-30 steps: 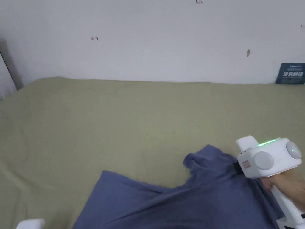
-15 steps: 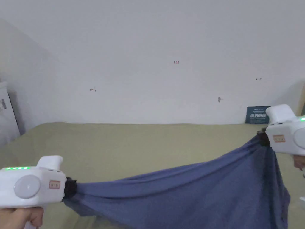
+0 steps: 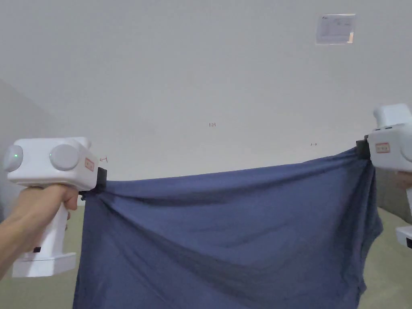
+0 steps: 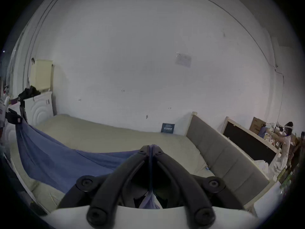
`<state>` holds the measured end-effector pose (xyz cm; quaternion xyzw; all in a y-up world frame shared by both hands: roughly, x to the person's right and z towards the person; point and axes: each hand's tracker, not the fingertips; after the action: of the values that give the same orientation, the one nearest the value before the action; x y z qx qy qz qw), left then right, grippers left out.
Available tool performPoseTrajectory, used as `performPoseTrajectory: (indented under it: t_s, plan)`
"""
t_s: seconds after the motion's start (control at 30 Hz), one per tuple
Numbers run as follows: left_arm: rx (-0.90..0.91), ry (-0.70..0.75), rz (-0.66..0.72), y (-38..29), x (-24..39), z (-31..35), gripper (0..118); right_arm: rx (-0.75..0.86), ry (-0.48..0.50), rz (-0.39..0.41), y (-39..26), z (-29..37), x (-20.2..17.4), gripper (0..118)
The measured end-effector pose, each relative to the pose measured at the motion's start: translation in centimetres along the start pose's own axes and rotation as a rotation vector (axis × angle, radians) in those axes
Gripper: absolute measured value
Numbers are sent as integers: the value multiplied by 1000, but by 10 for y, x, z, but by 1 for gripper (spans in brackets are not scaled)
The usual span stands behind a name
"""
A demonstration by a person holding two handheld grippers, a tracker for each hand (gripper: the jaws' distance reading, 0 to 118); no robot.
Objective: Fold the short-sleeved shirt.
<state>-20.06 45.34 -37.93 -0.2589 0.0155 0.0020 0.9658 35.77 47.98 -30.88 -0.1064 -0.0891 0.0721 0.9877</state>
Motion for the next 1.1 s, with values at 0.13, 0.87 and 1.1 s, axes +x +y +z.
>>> performPoseTrajectory:
  t_s: [0.13,0.87,1.1]
  plan:
    - [12,50,-12,25,9,-7,13,15,-30,25,24,-23,-6,2]
    - [83,193,17,142,46,-130,13,65,-58,3,129,-207,-51,2]
    - [83,233,23,121,42,-204,13,30,-32,12,96,-259,-78,2]
